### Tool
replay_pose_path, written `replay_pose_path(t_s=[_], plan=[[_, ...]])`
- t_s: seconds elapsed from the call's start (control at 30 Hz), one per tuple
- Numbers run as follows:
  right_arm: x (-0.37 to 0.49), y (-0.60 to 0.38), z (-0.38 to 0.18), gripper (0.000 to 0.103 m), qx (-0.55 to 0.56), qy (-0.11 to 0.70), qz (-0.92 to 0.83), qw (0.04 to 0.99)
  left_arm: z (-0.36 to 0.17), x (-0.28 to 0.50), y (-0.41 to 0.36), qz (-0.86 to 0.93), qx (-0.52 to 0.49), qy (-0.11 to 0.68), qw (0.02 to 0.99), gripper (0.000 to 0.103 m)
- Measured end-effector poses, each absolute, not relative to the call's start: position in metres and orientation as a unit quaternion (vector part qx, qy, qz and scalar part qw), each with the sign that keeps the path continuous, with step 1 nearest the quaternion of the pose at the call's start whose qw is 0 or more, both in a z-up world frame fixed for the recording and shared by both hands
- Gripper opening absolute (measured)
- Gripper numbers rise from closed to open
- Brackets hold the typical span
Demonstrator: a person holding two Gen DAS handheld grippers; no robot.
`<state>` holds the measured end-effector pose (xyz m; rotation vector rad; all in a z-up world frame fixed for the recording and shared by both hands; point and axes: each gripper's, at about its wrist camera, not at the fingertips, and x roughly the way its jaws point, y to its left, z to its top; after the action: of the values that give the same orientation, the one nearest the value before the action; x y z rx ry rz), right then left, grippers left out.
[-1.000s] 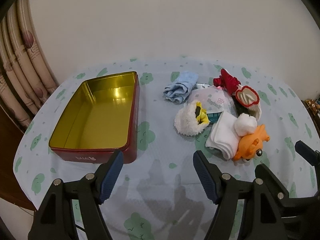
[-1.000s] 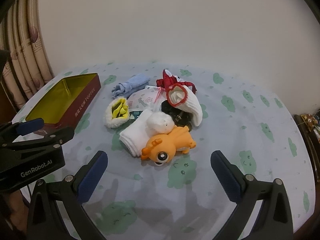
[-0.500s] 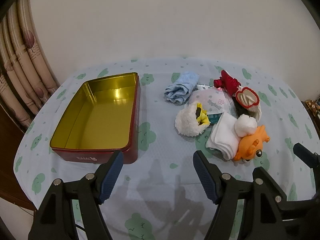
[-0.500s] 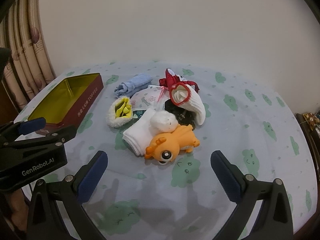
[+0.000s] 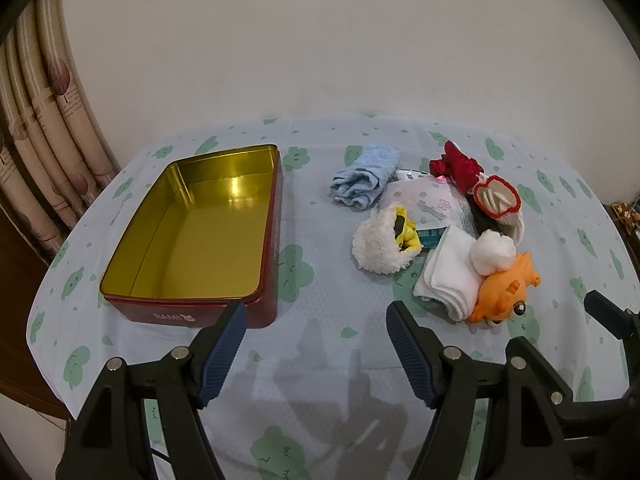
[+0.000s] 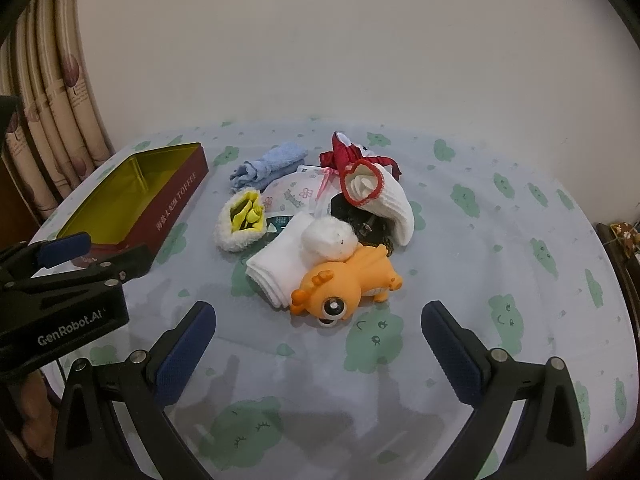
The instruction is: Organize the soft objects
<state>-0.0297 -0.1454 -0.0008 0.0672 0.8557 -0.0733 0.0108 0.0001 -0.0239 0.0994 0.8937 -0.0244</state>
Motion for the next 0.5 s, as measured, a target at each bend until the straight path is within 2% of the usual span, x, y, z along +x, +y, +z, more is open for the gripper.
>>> replay_pose_path(t_s=[0.23, 0.4, 0.5], plan=[[-0.030, -0.153, -0.003, 0.100, 0.035, 0.415, -0.027, 0.909, -0.023, 0.012, 0.008, -0.006, 0.045, 0.431, 0.901, 0.074], [-0.026, -0.169, -0.007, 0.083, 0.056, 0.431, -0.023, 0.900, -0.024, 0.015, 0.017, 0.001, 0.039, 0.434, 0.900, 0.074], [-0.021, -0.178, -0.014, 0.083, 0.085, 0.445, -0.016, 0.891, -0.026, 0.017, 0.020, 0.003, 0.039, 0.435, 0.899, 0.074]])
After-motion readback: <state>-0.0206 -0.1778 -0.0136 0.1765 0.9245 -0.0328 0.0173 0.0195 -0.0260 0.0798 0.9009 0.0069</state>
